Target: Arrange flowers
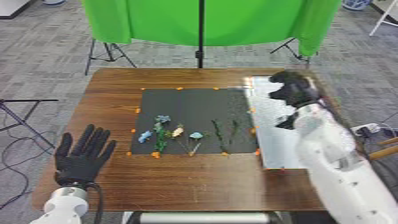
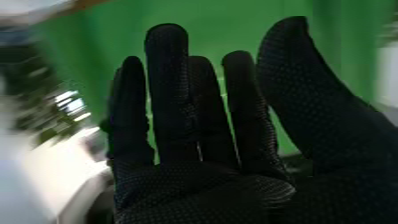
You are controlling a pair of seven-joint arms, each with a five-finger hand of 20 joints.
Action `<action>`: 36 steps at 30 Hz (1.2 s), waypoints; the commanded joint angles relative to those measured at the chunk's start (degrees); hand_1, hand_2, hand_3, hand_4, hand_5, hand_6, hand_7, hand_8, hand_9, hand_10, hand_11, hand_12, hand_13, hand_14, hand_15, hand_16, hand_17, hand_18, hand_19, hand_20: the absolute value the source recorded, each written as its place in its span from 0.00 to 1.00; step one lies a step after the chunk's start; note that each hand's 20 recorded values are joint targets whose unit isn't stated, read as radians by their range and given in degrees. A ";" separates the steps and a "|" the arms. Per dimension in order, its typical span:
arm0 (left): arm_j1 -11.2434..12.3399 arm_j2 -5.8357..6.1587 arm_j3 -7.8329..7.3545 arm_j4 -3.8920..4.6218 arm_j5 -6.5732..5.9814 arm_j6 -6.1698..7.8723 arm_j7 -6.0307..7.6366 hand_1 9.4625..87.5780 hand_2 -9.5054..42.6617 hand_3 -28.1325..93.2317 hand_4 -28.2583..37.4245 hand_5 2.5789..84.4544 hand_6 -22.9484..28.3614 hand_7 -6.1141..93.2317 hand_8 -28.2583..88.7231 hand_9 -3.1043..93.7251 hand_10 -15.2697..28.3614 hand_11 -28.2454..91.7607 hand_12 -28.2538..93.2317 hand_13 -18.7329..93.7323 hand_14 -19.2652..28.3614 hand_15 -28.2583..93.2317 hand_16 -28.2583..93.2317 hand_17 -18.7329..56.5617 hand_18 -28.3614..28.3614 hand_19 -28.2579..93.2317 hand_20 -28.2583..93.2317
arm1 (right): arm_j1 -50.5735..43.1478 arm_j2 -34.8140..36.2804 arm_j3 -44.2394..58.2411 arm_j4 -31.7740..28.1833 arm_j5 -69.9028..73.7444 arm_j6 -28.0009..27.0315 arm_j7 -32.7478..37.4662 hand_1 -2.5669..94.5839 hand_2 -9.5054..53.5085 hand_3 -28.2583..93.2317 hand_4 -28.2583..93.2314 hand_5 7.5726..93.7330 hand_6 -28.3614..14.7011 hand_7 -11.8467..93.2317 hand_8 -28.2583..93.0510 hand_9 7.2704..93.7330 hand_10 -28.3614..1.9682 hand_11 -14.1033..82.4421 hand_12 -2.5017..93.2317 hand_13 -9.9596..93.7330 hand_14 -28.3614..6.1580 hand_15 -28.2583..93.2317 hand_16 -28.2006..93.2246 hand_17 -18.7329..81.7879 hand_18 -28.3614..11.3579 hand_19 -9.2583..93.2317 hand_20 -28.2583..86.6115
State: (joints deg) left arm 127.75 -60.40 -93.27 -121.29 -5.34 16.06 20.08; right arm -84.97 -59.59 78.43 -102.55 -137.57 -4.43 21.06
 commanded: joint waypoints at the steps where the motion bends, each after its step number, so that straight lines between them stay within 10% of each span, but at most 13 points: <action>1: 0.51 0.16 0.46 0.21 -0.34 -0.08 -0.09 0.21 0.41 0.79 0.00 0.51 0.61 0.18 0.16 0.44 0.67 0.39 0.31 0.45 0.67 0.41 0.21 0.17 0.74 0.52 0.34 | 3.91 3.13 5.04 10.65 -2.82 -4.00 2.40 0.56 0.00 0.82 0.00 0.50 0.68 0.24 0.13 0.48 0.63 0.23 0.18 0.62 0.56 0.69 0.43 0.42 0.26 0.80 0.59; 12: 0.37 0.00 0.30 0.32 0.14 0.16 -0.98 0.21 0.41 0.79 0.00 0.51 0.61 0.18 0.16 0.44 0.67 0.39 0.31 0.45 0.67 0.41 0.21 0.17 0.74 0.52 0.34 | 6.27 2.30 3.87 15.53 -4.77 -13.68 2.91 0.63 0.00 0.74 0.00 0.49 0.73 0.25 0.13 0.50 0.70 0.22 0.17 0.63 0.62 0.64 0.48 0.42 0.27 0.79 0.60; 23: -0.17 -0.33 0.41 0.46 0.19 0.09 -0.98 0.21 0.41 0.79 0.00 0.51 0.61 0.18 0.16 0.44 0.67 0.39 0.31 0.45 0.67 0.41 0.21 0.17 0.74 0.52 0.34 | 5.36 2.16 1.90 17.81 -6.72 -1.19 2.08 0.73 0.00 0.68 0.00 0.75 0.74 0.37 0.20 0.80 0.70 0.21 0.36 0.72 0.70 0.53 0.60 0.45 0.31 0.77 0.61; 36: 0.36 -0.52 0.40 0.25 0.20 0.03 -0.99 0.21 0.41 0.79 0.00 0.51 0.61 0.18 0.16 0.44 0.67 0.39 0.31 0.45 0.67 0.41 0.21 0.17 0.73 0.52 0.34 | 2.53 5.10 -9.61 -2.01 1.44 2.20 -8.98 0.71 0.00 0.71 0.00 0.77 0.74 0.38 0.20 0.83 0.69 0.20 0.38 0.73 0.70 0.53 0.61 0.45 0.30 0.77 0.62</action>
State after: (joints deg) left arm 127.39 -60.34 -93.14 -121.20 -5.25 16.07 19.68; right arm -83.11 -53.78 77.12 -95.44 -139.53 -3.20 19.61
